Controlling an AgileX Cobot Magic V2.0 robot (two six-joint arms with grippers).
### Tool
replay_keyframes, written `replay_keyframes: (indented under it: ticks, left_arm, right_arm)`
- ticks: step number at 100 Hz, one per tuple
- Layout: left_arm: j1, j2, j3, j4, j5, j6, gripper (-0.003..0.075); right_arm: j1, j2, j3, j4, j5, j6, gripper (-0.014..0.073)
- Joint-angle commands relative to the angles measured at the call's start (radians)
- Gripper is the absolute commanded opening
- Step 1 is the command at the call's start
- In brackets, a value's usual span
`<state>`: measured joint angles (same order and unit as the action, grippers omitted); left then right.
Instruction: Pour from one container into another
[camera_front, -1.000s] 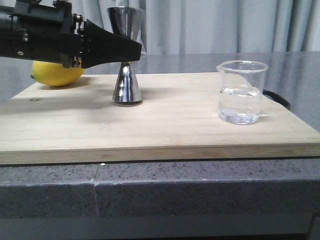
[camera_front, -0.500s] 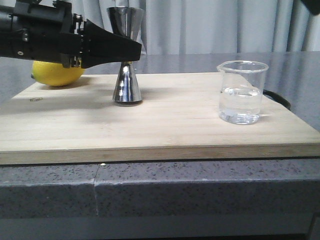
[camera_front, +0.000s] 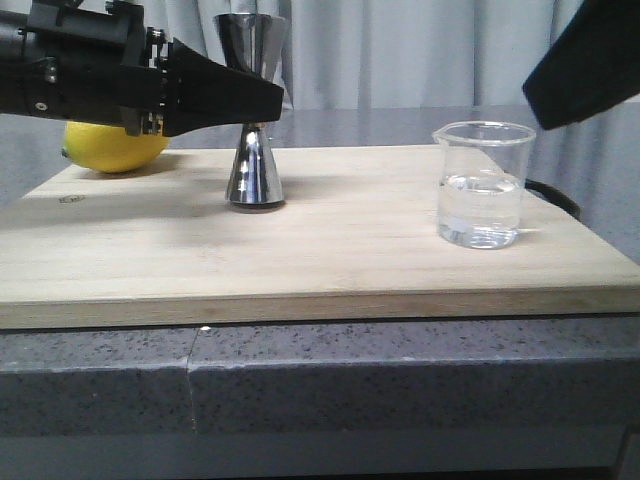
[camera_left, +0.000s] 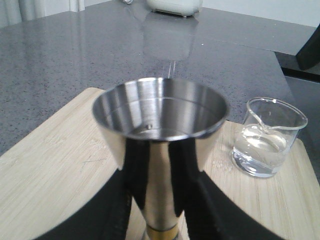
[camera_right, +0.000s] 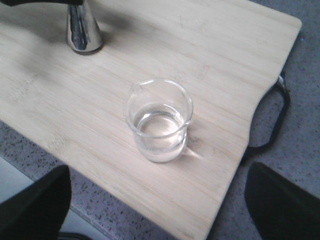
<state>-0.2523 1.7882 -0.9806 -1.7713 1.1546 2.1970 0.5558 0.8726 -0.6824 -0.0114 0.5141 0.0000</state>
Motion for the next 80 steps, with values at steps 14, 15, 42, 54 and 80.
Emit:
replay_keyframes:
  ticks: [14,15,42,54,80]
  left_arm:
    - [-0.008,-0.041,-0.028,-0.093,0.068,0.003,0.0187]
    - [-0.008,-0.041,-0.028,-0.093,0.068,0.003,0.0187]
    - [-0.008,-0.041,-0.028,-0.093,0.068,0.003,0.0187]
    - [-0.008,-0.041,-0.028,-0.093,0.068,0.003,0.0187]
    - [-0.008,-0.041,-0.028,-0.093,0.068,0.003,0.0187]
  right_arm:
    - [0.001,-0.033,0.182,0.011,-0.453,0.000,0.0638]
    - [0.001,-0.033,0.189,0.011,-0.465,0.000,0.0638]
    - [0.001,0.016,0.416,0.011,-0.978,0.000,0.0638]
    - [0.001,0.091,0.452,0.011,-1.130,0.000,0.0638]
    - [0.001,0.313,0.454,0.005,-1.356,-0.005,0.0638]
